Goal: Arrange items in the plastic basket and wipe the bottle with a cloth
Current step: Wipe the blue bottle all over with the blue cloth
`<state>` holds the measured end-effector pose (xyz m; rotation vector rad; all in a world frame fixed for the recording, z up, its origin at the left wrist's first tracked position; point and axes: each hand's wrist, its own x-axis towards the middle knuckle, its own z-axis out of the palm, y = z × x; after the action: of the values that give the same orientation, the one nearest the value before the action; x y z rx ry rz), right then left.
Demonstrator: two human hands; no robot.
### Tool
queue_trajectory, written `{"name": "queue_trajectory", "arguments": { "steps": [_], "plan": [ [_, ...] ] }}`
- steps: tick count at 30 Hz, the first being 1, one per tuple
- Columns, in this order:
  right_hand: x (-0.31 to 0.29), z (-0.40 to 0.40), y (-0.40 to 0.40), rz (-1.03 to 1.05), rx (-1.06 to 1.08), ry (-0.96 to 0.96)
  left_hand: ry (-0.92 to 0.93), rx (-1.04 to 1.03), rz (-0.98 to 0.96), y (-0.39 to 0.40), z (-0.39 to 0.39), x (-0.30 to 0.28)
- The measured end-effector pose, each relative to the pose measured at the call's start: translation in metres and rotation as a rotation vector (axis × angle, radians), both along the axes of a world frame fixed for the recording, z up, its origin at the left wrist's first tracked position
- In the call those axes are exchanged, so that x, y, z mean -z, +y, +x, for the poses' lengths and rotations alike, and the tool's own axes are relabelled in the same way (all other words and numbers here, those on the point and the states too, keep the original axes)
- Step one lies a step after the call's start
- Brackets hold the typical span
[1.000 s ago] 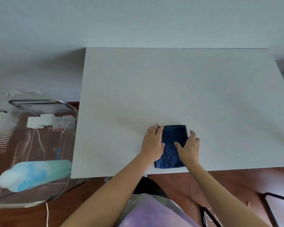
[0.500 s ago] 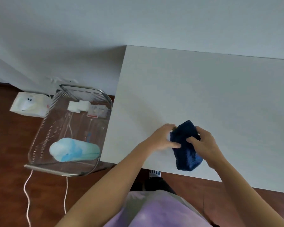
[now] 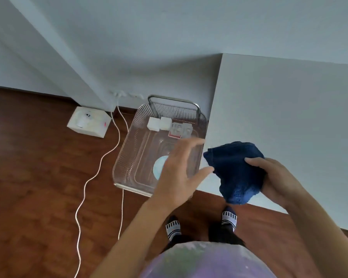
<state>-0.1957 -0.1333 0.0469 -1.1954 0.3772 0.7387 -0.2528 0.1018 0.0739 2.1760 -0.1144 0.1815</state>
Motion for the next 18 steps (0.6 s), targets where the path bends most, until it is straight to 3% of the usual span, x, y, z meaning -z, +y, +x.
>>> {"name": "queue_trajectory", "arguments": {
  "steps": [2,6,8,13,18],
  "plan": [
    [0.005,-0.008,0.026,0.025,0.123,0.07,0.03,-0.123,-0.018,0.05,-0.017,0.01],
    [0.019,-0.027,0.079,-0.013,0.272,0.189,0.549,-0.003,-0.076,0.114,-0.033,0.043],
    [0.024,-0.032,0.106,0.089,0.321,0.19,0.691,0.063,-0.197,0.119,-0.026,0.05],
    [0.047,-0.041,0.159,0.139,0.309,0.232,0.751,0.117,-0.205,0.102,0.009,0.057],
    [0.059,-0.038,0.185,-0.07,0.082,-0.004,0.837,-0.02,-0.337,0.087,0.006,0.063]
  ]
}}
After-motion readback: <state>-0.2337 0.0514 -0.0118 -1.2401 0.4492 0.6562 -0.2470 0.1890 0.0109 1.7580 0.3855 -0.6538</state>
